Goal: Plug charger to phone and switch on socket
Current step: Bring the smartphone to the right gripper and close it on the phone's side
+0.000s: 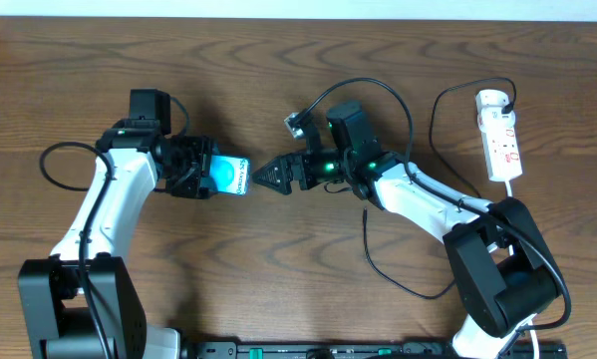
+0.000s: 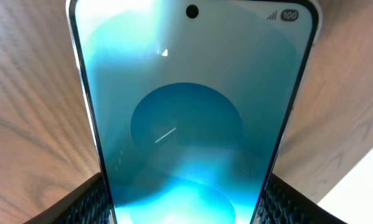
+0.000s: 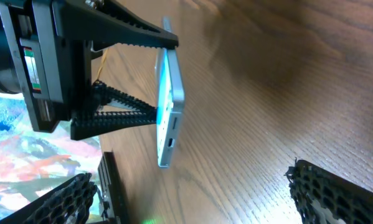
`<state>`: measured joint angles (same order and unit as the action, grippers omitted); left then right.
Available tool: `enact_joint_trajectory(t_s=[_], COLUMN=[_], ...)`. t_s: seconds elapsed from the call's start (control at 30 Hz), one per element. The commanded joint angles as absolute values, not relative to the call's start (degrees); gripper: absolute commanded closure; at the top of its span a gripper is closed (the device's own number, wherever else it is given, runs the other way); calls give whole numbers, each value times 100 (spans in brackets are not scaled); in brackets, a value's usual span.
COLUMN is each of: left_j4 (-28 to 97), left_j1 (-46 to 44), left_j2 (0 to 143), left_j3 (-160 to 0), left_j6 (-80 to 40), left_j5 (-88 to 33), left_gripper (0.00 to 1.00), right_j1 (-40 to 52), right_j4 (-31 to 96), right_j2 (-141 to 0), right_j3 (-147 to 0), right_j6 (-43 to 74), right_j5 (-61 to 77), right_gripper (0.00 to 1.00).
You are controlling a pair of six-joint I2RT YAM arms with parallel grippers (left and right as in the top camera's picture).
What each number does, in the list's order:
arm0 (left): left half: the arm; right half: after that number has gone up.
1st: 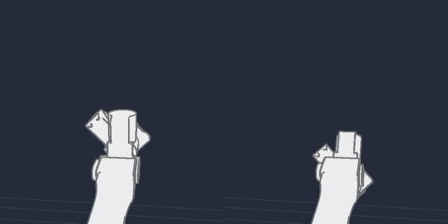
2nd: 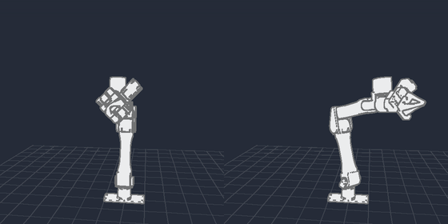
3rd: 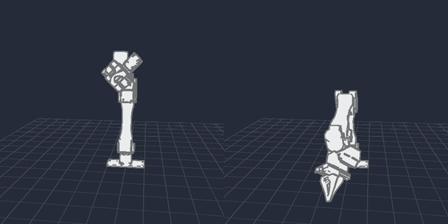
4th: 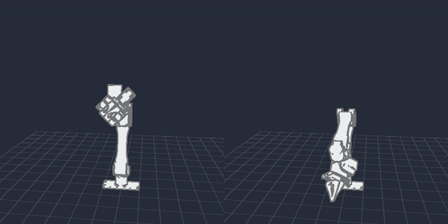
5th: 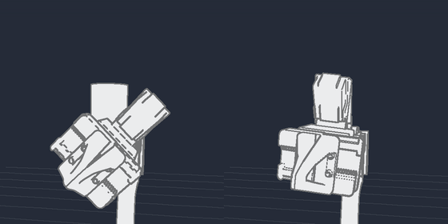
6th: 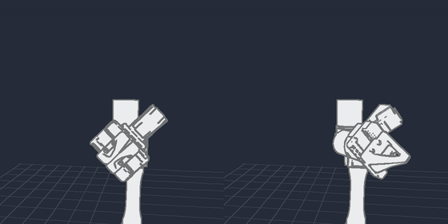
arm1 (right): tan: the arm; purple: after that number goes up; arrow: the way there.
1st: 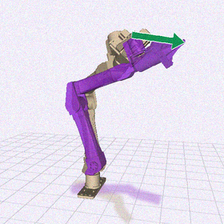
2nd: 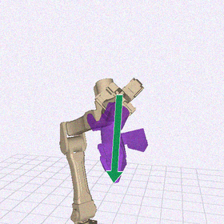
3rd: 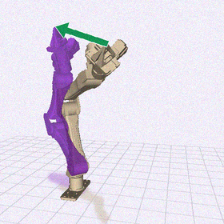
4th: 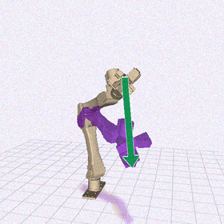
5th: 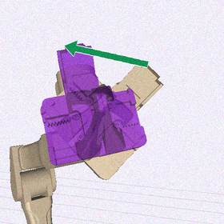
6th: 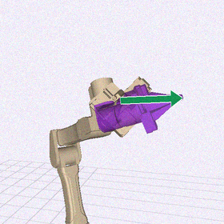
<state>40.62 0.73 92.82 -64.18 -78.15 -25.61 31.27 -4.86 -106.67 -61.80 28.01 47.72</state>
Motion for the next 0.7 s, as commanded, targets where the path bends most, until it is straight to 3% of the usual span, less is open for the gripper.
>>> enact_joint_trajectory(t_s=[0.0,0.67], left_j4=[3955,3717], left_j1=[-78,-687], left_j2=[9260,9260], left_j3=[-6410,-6410], left_j6=[-7806,-8521], left_j5=[-2657,-2661], left_gripper=[93,93], right_j1=[3188,3194], right_j4=[-550,-600], right_j2=[-10720,-10720], right_j3=[-6259,-6259], right_j6=[2770,2735], right_j5=[4768,4748], right_gripper=[1,1])
